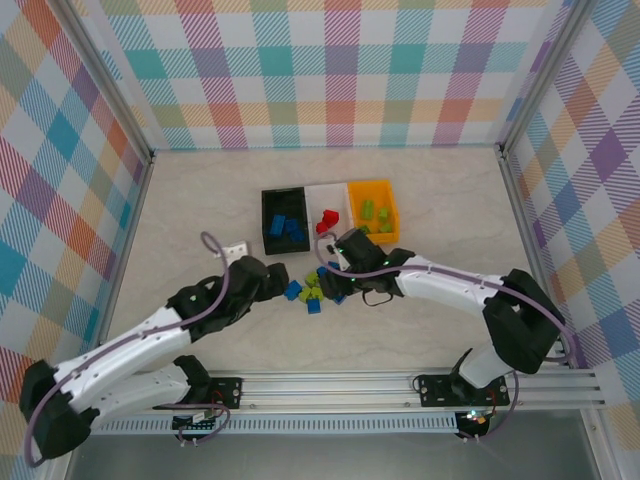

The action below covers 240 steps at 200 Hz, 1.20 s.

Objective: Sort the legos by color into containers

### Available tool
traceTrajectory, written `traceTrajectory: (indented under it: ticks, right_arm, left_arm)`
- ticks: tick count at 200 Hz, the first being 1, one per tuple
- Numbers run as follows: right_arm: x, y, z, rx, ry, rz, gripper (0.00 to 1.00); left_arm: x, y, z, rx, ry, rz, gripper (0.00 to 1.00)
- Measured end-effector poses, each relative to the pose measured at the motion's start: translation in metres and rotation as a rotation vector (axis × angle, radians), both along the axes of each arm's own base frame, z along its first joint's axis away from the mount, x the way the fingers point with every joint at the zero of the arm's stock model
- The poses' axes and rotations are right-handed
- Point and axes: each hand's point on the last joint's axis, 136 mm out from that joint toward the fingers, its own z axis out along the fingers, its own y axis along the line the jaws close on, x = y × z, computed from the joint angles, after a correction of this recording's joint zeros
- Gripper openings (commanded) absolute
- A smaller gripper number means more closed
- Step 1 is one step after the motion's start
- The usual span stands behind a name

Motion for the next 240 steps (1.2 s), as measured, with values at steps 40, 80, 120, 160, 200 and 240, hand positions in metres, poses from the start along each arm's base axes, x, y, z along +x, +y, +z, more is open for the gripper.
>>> traceTrajectory:
  ticks: [40, 80, 120, 160, 200, 240]
  right_arm:
    - [-0.051, 0.04, -0.022, -0.045, 0.056, 0.141, 0.69]
    - [-0.054, 0.038, -0.059, -0.185, 0.065, 0.071, 0.72]
    - [-0.037, 0.043, -0.066, -0.244, 0.02, 0.01, 0.63]
    - [-0.025, 0.048, -0.069, -0.295, -0.025, -0.02, 0.5]
    - [-0.021, 0.044, -0.068, -0.321, -0.057, -0.04, 0.37]
    - [-0.025, 0.034, -0.047, -0.279, -0.082, -0.046, 0.35]
  left_arm:
    - [-0.014, 0.039, 0.016, -0.023, -0.077, 0.103, 1.0]
    - [-0.017, 0.053, 0.022, -0.022, -0.109, 0.154, 1.0]
    - [-0.019, 0.056, 0.017, 0.007, -0.091, 0.159, 1.0]
    - [-0.02, 0.058, 0.015, 0.018, -0.082, 0.159, 1.0]
    - [-0.019, 0.057, 0.011, 0.032, -0.071, 0.158, 1.0]
    - [-0.018, 0.055, 0.005, 0.06, -0.049, 0.156, 1.0]
